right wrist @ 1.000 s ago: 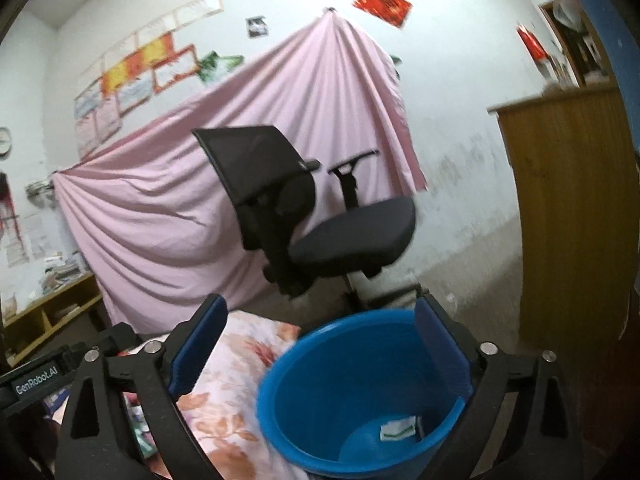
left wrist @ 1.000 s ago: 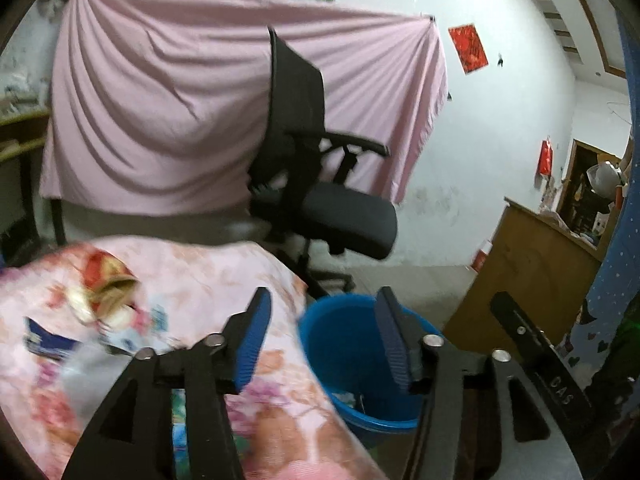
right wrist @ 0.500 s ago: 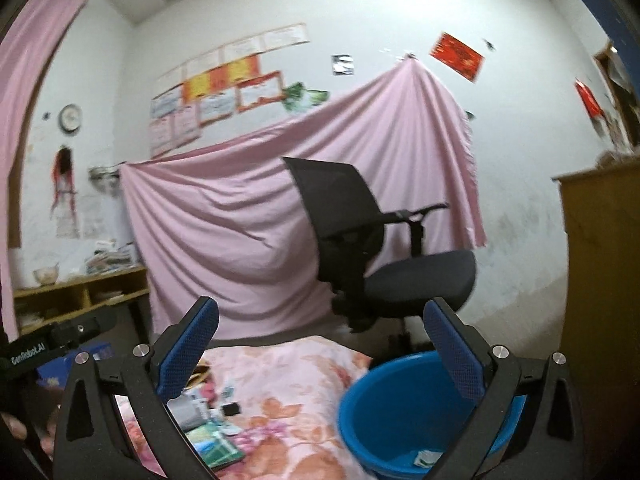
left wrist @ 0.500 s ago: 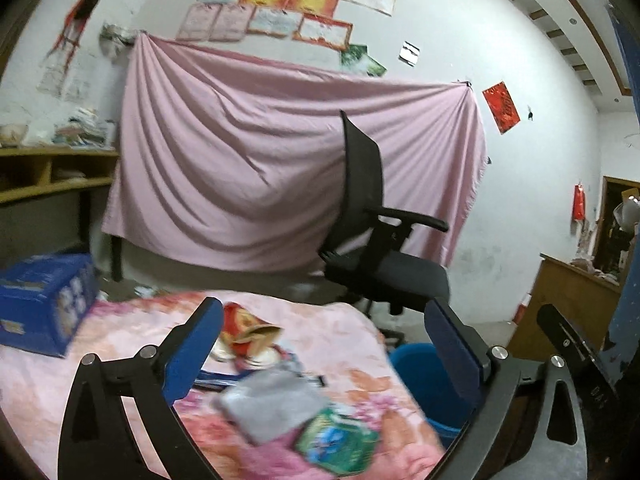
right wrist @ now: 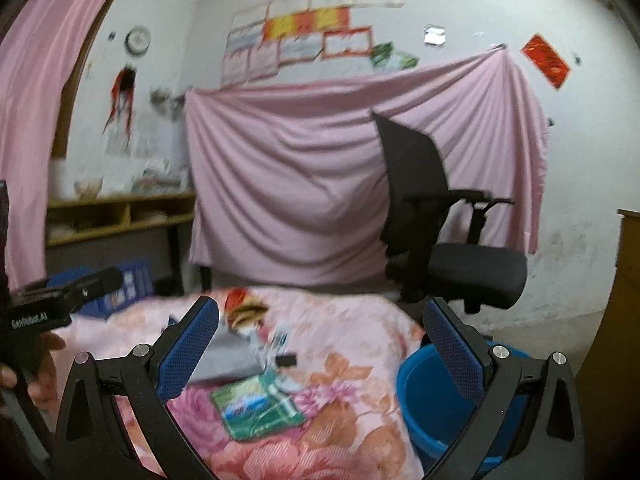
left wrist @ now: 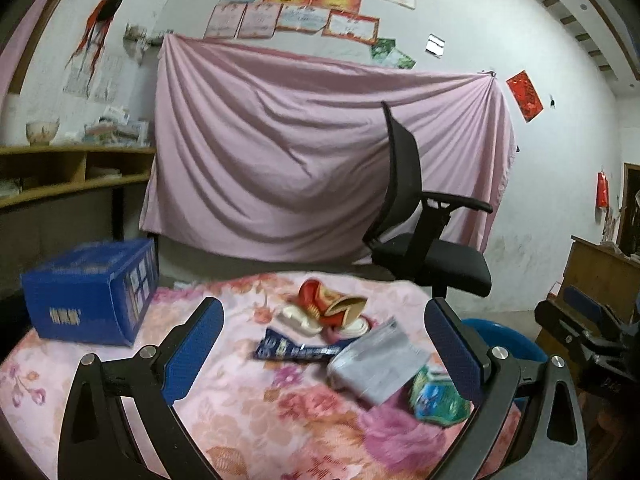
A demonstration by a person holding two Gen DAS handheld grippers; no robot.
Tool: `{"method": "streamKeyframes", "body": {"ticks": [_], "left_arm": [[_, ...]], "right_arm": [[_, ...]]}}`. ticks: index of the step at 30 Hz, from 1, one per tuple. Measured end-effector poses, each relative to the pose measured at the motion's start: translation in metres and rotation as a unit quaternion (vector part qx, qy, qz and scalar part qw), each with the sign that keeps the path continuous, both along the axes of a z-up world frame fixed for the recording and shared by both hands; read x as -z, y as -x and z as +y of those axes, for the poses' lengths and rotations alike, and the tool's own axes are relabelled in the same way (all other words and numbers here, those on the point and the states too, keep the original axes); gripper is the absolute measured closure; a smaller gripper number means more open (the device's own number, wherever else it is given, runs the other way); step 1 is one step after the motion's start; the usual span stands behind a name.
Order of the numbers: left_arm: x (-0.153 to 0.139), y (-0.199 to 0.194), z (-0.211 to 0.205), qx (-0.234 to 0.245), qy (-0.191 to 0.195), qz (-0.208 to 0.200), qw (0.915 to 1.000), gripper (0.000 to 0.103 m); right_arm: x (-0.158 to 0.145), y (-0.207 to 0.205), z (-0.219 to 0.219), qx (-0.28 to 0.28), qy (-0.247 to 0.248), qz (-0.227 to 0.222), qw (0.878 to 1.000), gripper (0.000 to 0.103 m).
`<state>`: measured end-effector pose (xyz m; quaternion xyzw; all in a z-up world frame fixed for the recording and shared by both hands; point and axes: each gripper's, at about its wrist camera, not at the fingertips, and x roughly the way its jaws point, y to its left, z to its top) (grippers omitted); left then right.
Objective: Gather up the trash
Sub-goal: 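Grasp the green wrapper with the right gripper while the left gripper grasps the grey mask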
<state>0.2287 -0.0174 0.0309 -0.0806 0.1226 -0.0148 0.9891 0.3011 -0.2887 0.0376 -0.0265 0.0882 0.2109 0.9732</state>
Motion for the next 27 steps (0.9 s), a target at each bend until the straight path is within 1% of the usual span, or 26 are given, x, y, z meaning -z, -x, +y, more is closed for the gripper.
{"method": "streamKeyframes", "body": {"ticks": [3, 5, 7, 12, 15, 17, 18, 20, 21, 23, 24, 25, 27], "left_arm": [[0.011, -0.006, 0.007, 0.008, 0.008, 0.034, 0.9994, 0.004], [0.018, -0.014, 0.009, 0.018, 0.007, 0.064, 0.9978, 0.004], [0.023, -0.021, 0.011, 0.022, 0.007, 0.088, 0.9958, 0.005], [0.031, -0.04, 0.016, 0.041, 0.02, 0.138, 0.9894, 0.006], [0.036, -0.05, 0.013, 0.06, 0.021, 0.167, 0.984, 0.015], [0.04, -0.057, 0.009, 0.074, 0.02, 0.182, 0.9804, 0.026], [0.042, -0.06, 0.007, 0.083, 0.021, 0.191, 0.978, 0.029], [0.048, -0.068, 0.003, 0.104, 0.033, 0.21, 0.9715, 0.037], [0.049, -0.072, 0.003, 0.11, 0.04, 0.216, 0.9693, 0.039], [0.053, -0.078, 0.001, 0.125, 0.058, 0.231, 0.9631, 0.046], [0.055, -0.081, 0.001, 0.131, 0.068, 0.238, 0.96, 0.048], [0.056, -0.082, 0.0, 0.134, 0.074, 0.242, 0.9581, 0.051], [0.058, -0.085, 0.001, 0.14, 0.089, 0.249, 0.9541, 0.055]], "right_arm": [[0.01, -0.009, 0.009, -0.013, 0.031, 0.034, 0.999, 0.0], [0.019, -0.016, 0.016, -0.021, 0.057, 0.063, 0.996, 0.0], [0.03, -0.023, 0.025, -0.032, 0.087, 0.094, 0.991, 0.0], [0.052, -0.034, 0.045, -0.055, 0.147, 0.149, 0.976, 0.0], [0.06, -0.039, 0.055, -0.07, 0.174, 0.171, 0.967, 0.0], [0.063, -0.041, 0.06, -0.081, 0.19, 0.178, 0.962, 0.0], [0.065, -0.042, 0.063, -0.084, 0.195, 0.182, 0.96, 0.0], [0.07, -0.047, 0.067, -0.089, 0.208, 0.196, 0.954, 0.001], [0.07, -0.049, 0.068, -0.091, 0.21, 0.2, 0.953, 0.003], [0.072, -0.053, 0.069, -0.094, 0.213, 0.209, 0.95, 0.009], [0.073, -0.053, 0.069, -0.095, 0.212, 0.214, 0.949, 0.017], [0.074, -0.055, 0.069, -0.097, 0.212, 0.219, 0.948, 0.022], [0.075, -0.056, 0.066, -0.098, 0.208, 0.225, 0.947, 0.026]]}}
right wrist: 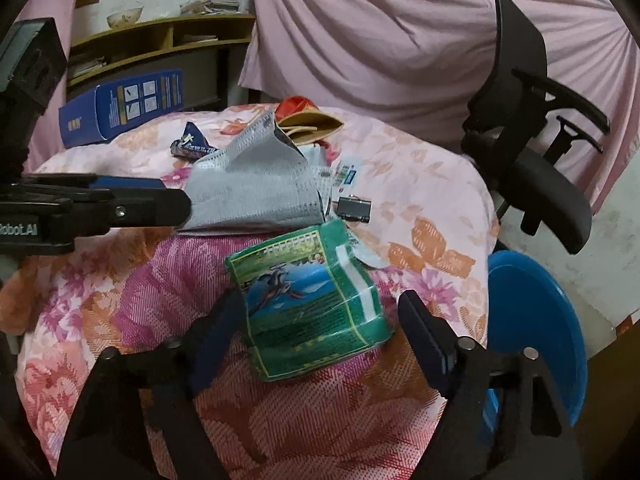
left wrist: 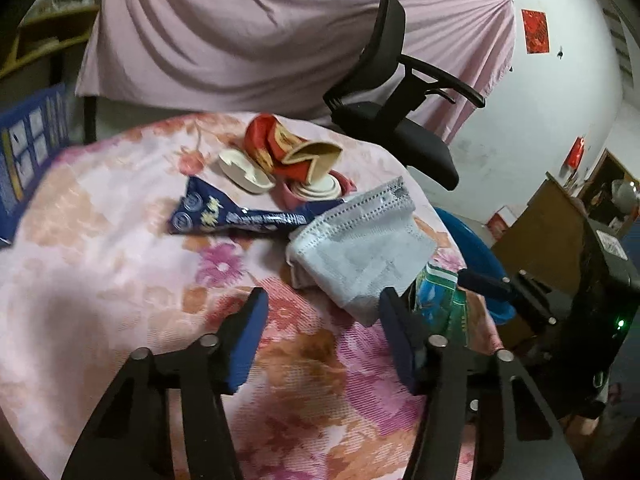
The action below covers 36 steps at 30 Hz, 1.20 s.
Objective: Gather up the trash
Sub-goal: 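Grasp the green wrapper with the right gripper while the left gripper grasps the grey mask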
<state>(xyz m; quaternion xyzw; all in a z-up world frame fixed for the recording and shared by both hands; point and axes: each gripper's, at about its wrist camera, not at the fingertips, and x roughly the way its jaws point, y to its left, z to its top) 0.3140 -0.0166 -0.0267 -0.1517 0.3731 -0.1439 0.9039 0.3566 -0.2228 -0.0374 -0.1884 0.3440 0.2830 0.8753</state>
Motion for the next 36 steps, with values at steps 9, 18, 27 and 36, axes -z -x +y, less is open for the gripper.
{"method": "streamKeyframes", "body": {"ticks": [9, 18, 27, 36], "left_arm": [[0.002, -0.011, -0.003, 0.003, 0.05, 0.028, 0.9984, 0.072], [-0.003, -0.01, -0.009, 0.001, 0.039, 0.017, 0.9991, 0.095], [-0.018, 0.015, -0.024, -0.009, -0.011, -0.062, 0.998, 0.099], [-0.032, 0.047, -0.039, -0.015, -0.064, -0.158, 0.9853, 0.099]], "right_arm": [[-0.001, -0.001, -0.02, 0.05, -0.024, 0.019, 0.998, 0.032], [0.0, -0.007, -0.034, 0.09, -0.053, 0.032, 0.994, 0.033], [-0.008, -0.005, -0.046, 0.106, -0.085, 0.011, 0.991, 0.033], [-0.035, 0.008, -0.063, 0.129, -0.145, -0.068, 0.979, 0.033]]}}
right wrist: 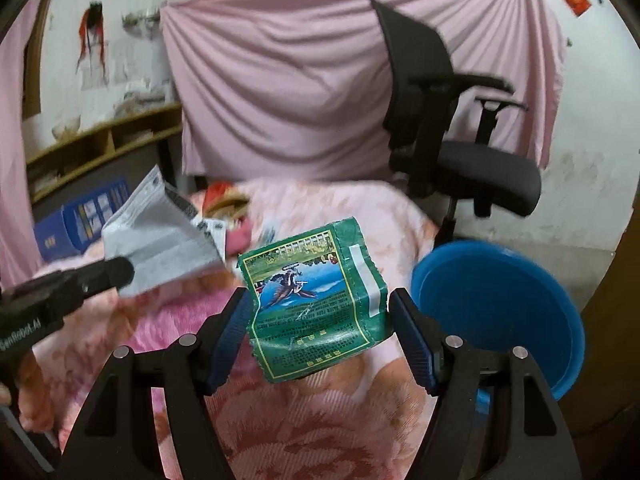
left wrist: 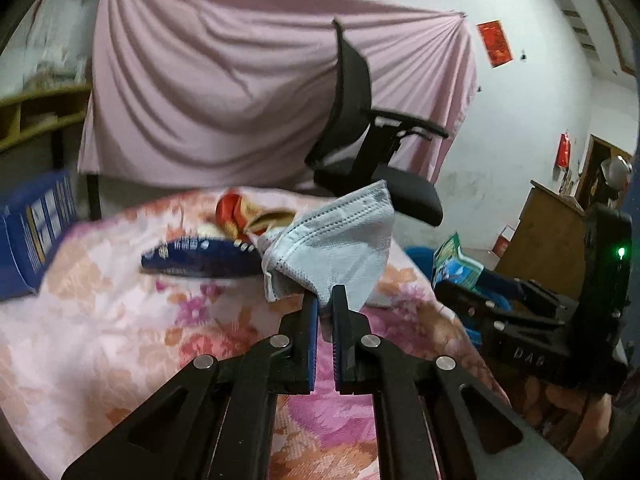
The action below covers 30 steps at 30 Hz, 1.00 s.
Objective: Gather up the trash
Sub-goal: 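Grasp the green wrapper with the right gripper while the left gripper grasps the grey mask, then carry the wrapper and mask over the blue basin and release both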
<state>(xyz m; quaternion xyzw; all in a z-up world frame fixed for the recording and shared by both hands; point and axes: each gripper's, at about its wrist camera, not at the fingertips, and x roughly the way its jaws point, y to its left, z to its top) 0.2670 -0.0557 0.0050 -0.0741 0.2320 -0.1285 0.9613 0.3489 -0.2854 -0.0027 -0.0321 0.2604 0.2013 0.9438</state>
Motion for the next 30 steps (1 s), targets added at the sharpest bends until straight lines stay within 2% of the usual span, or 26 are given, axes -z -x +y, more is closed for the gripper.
{"method": "streamKeyframes", "body": {"ticks": [3, 7, 13, 19, 24, 30], "left_arm": [[-0.01, 0.009, -0.012, 0.001, -0.022, -0.046, 0.9987, 0.099], [-0.018, 0.027, -0.028, -0.001, -0.051, -0.109, 0.9928, 0.099], [-0.028, 0.034, -0.045, -0.01, -0.063, -0.162, 0.9847, 0.099], [-0.043, 0.022, -0.073, 0.011, -0.072, -0.209, 0.9751, 0.099], [-0.049, 0.0, -0.107, 0.038, -0.069, -0.213, 0.9739, 0.099], [-0.053, -0.032, -0.139, 0.076, -0.044, -0.166, 0.9823, 0.099]], "right_arm": [[-0.012, 0.007, -0.009, 0.015, -0.023, -0.041, 0.999, 0.033], [-0.026, 0.017, -0.02, 0.032, -0.052, -0.089, 0.994, 0.033], [-0.04, 0.03, -0.038, 0.072, -0.069, -0.158, 0.982, 0.033], [-0.05, 0.038, -0.062, 0.124, -0.077, -0.216, 0.965, 0.033], [-0.05, 0.037, -0.087, 0.171, -0.083, -0.234, 0.954, 0.031], [-0.041, 0.025, -0.123, 0.231, -0.1, -0.219, 0.943, 0.031]]}}
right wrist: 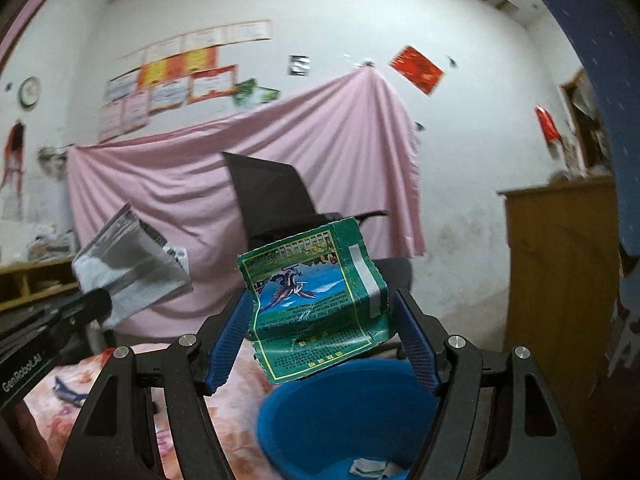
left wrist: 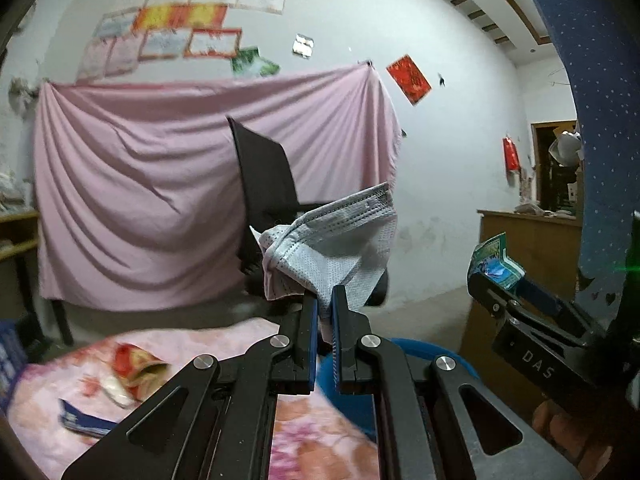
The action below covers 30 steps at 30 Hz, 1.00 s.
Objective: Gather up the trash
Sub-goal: 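Carry the wrapper and mask over the blue basin and release both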
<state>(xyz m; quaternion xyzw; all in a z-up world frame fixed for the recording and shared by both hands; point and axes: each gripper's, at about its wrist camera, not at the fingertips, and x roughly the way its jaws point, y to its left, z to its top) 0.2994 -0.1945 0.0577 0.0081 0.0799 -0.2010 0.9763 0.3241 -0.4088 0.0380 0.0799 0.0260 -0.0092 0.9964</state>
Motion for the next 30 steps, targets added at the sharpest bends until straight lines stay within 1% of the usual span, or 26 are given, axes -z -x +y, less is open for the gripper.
{"method": "streamKeyframes", "body": {"ticks": [3, 6, 8, 11, 14, 20, 24, 28, 30], "left_arm": [[0.003, -0.022, -0.017, 0.018, -0.001, 0.042, 0.9989, 0.099], [0.004, -0.044, -0.029, 0.032, 0.001, 0.084, 0.9959, 0.099], [0.009, -0.061, -0.038, 0.039, 0.001, 0.127, 0.9912, 0.099], [0.015, -0.076, -0.041, 0.044, 0.01, 0.171, 0.9843, 0.099], [0.018, -0.09, -0.041, 0.045, 0.012, 0.195, 0.9797, 0.099], [0.027, -0.1, -0.043, 0.049, 0.009, 0.23, 0.972, 0.098], [0.038, -0.1, -0.046, 0.046, 0.008, 0.25, 0.9672, 0.097], [0.044, -0.103, -0.047, 0.04, 0.005, 0.268, 0.9626, 0.092], [0.045, -0.103, -0.045, 0.038, 0.007, 0.272, 0.9614, 0.086]], "right_arm": [[0.007, -0.01, -0.017, 0.017, -0.026, 0.014, 0.999, 0.031], [0.015, -0.021, -0.03, 0.026, -0.051, 0.034, 0.998, 0.031], [0.022, -0.029, -0.036, 0.03, -0.064, 0.051, 0.996, 0.031], [0.031, -0.04, -0.042, 0.03, -0.082, 0.077, 0.993, 0.031], [0.036, -0.045, -0.042, 0.027, -0.089, 0.093, 0.991, 0.031], [0.043, -0.052, -0.045, 0.017, -0.103, 0.119, 0.987, 0.031], [0.047, -0.055, -0.047, 0.012, -0.116, 0.131, 0.984, 0.03], [0.049, -0.059, -0.045, 0.004, -0.122, 0.141, 0.982, 0.028], [0.049, -0.06, -0.045, 0.002, -0.122, 0.146, 0.982, 0.028]]}}
